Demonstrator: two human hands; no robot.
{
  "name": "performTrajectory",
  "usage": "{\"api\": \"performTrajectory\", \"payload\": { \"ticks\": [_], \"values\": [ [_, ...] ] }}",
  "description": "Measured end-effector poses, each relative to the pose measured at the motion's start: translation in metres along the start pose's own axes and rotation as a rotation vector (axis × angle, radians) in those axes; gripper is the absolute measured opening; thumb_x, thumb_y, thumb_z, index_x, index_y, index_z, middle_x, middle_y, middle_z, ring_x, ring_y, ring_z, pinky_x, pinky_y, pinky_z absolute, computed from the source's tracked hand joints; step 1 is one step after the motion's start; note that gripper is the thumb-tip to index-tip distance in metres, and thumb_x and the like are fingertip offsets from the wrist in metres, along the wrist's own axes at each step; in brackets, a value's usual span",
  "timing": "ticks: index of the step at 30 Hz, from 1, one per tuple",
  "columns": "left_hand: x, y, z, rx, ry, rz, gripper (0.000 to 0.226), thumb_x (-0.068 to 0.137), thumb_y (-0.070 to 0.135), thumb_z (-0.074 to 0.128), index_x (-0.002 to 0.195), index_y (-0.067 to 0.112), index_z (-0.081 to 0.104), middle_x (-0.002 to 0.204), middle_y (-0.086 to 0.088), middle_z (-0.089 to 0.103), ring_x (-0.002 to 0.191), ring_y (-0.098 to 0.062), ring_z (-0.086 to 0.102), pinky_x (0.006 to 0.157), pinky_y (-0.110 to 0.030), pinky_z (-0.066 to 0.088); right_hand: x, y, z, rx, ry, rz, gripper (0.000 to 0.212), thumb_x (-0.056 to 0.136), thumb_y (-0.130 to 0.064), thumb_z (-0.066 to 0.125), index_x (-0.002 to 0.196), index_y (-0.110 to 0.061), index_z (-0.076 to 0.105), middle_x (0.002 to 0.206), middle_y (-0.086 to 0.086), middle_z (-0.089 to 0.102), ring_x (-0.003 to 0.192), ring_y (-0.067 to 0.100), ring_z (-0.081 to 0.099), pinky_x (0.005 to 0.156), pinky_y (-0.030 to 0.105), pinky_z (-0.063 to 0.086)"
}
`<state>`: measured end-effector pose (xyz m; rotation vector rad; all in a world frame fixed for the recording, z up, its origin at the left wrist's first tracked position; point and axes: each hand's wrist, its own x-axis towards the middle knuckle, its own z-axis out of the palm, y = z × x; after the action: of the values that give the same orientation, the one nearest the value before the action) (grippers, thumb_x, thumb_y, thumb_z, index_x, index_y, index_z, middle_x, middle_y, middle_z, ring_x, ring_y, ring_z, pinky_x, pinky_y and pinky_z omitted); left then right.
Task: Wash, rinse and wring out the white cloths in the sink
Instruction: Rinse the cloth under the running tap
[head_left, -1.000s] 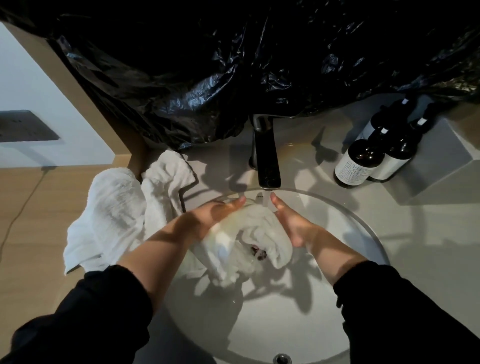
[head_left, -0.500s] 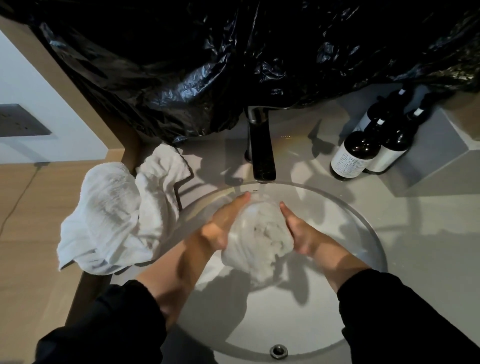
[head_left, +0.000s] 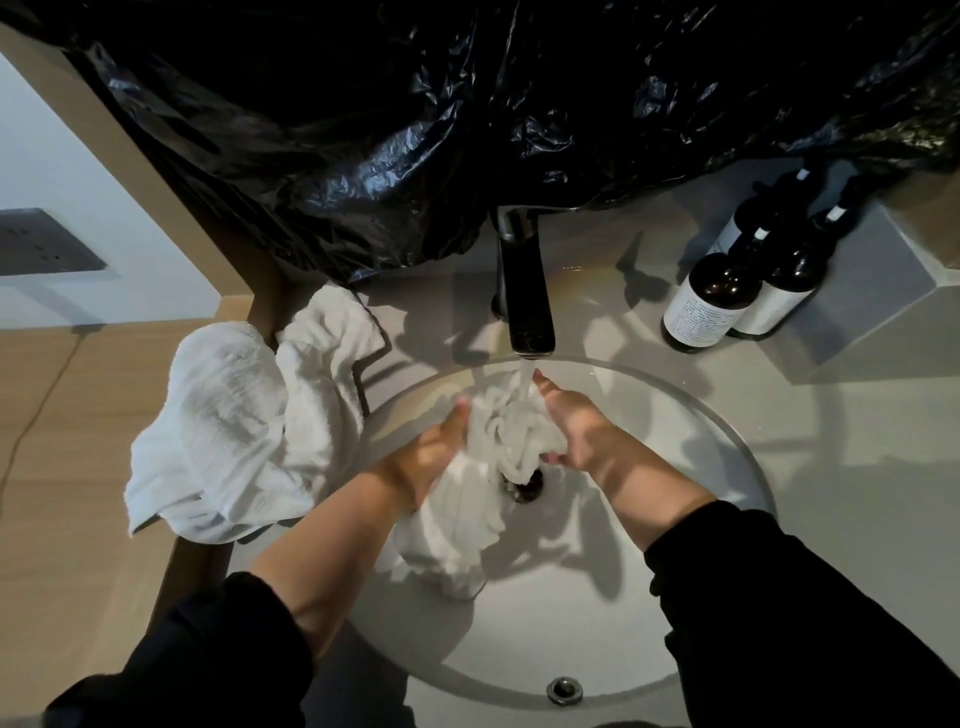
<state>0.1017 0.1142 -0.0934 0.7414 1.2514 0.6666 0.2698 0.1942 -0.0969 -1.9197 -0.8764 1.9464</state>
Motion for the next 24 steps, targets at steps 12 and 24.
{"api": "performTrajectory", "payload": {
  "ticks": [12,24],
  "values": [
    [0.007,0.008,0.021,0.013,0.051,-0.053,0.033,0.100,0.035,0.047,0.122,0.012,0.059,0.114,0.003,0.062,0.107,-0.015,0.059,0.090,-0.024,0.046,-0.009,0.017,0.006,-0.127,0.207,-0.488,0.022,0.088,-0.038,0.065,0.081,-0.019,0.057,0.067,-0.004,0.061,0.058,0.013,0.059,0.045,0.018,0.040],
    [0.016,0.003,0.024,-0.136,-0.025,-0.112,0.040,0.103,0.022,0.035,0.092,0.002,0.067,0.085,-0.013,0.070,0.072,-0.014,0.065,0.069,-0.021,0.053,0.005,0.044,0.015,0.415,-0.166,-0.365,0.030,0.091,-0.039,0.062,0.106,-0.014,0.059,0.103,0.018,0.067,0.095,0.033,0.066,0.084,0.047,0.053]
  ]
}}
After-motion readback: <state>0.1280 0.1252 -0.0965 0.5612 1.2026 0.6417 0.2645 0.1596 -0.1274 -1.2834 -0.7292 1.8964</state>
